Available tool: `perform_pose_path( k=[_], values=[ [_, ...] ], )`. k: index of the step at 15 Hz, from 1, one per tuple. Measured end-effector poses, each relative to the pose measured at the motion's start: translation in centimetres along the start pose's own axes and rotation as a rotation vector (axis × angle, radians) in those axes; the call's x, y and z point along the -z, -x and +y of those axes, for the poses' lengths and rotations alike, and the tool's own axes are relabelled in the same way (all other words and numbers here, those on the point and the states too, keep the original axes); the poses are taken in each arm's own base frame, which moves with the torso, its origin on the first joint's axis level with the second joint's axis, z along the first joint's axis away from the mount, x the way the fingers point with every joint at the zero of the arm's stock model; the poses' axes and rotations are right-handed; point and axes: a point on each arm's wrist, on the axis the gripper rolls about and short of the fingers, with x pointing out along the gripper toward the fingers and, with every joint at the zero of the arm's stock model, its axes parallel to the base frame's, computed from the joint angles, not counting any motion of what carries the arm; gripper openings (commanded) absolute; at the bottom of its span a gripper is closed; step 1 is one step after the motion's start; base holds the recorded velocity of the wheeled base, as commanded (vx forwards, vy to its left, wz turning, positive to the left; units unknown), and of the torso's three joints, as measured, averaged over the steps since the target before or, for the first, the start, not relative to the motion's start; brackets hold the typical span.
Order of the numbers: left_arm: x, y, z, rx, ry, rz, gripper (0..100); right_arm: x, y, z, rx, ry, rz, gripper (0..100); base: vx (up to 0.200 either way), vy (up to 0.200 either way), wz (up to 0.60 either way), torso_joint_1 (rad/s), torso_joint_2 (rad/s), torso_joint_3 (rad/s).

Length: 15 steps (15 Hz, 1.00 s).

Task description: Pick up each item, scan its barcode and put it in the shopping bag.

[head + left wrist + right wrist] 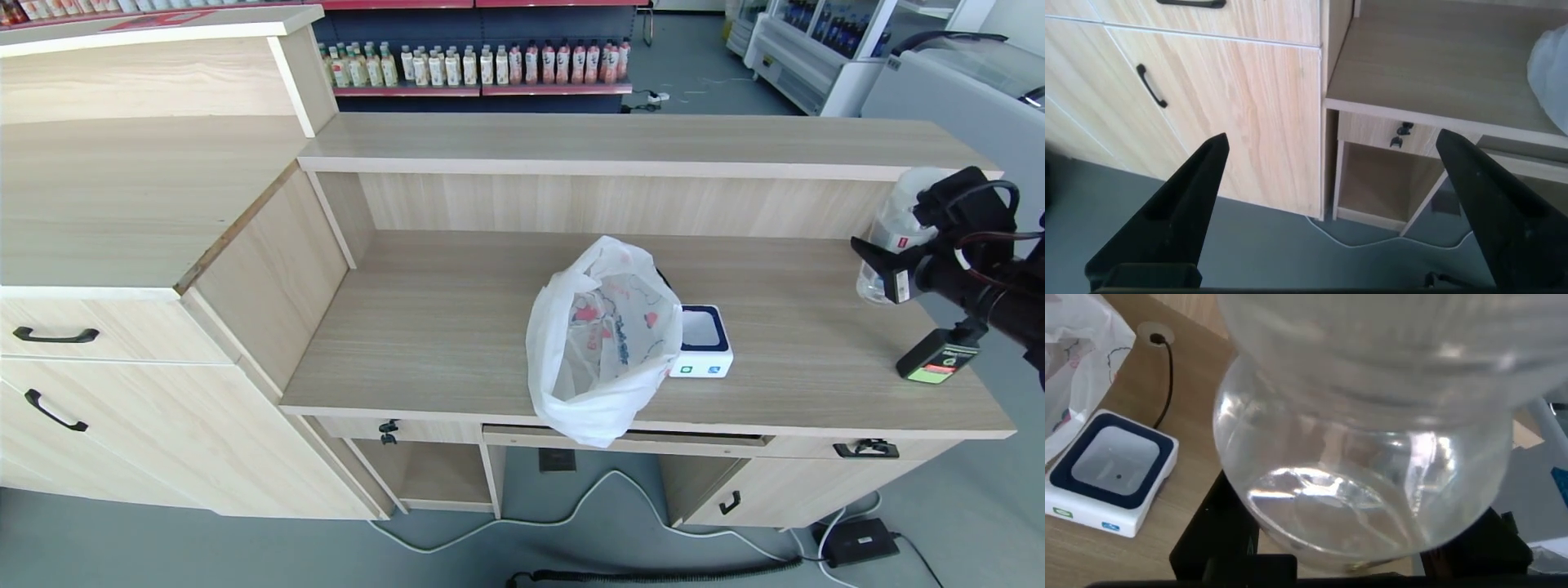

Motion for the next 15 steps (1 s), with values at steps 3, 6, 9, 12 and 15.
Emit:
perform_pose_path(
  k=[3,6,9,12,15],
  values=[
    [0.0,0.0,0.0,0.000,0.000,0.000,100,0.3,-0.4,0.3,0.044,0.099,-0.163,0,0.000,0.000,0.00,0.000,0.00,0.000],
    [0.0,0.0,0.0,0.000,0.000,0.000,100,2.4,-0.9,1.7,0.050,0.143,-0.202,0,0.000,0.000,0.00,0.000,0.00,0.000],
    [0.0,0.0,0.0,0.000,0.000,0.000,100,3.7,-1.6,2.5,0.029,0.149,-0.185,0,0.000,0.000,0.00,0.000,0.00,0.000],
    [0.0,0.0,0.0,0.000,0.000,0.000,100,4.2,-1.9,2.8,-0.043,0.150,-0.215,0,0.000,0.000,0.60,0.001,0.00,0.001],
    [0.0,0.0,0.0,0.000,0.000,0.000,100,4.4,-2.7,2.8,-0.046,0.148,-0.222,0,0.000,0.000,0.00,0.000,0.00,0.000]
  ],
)
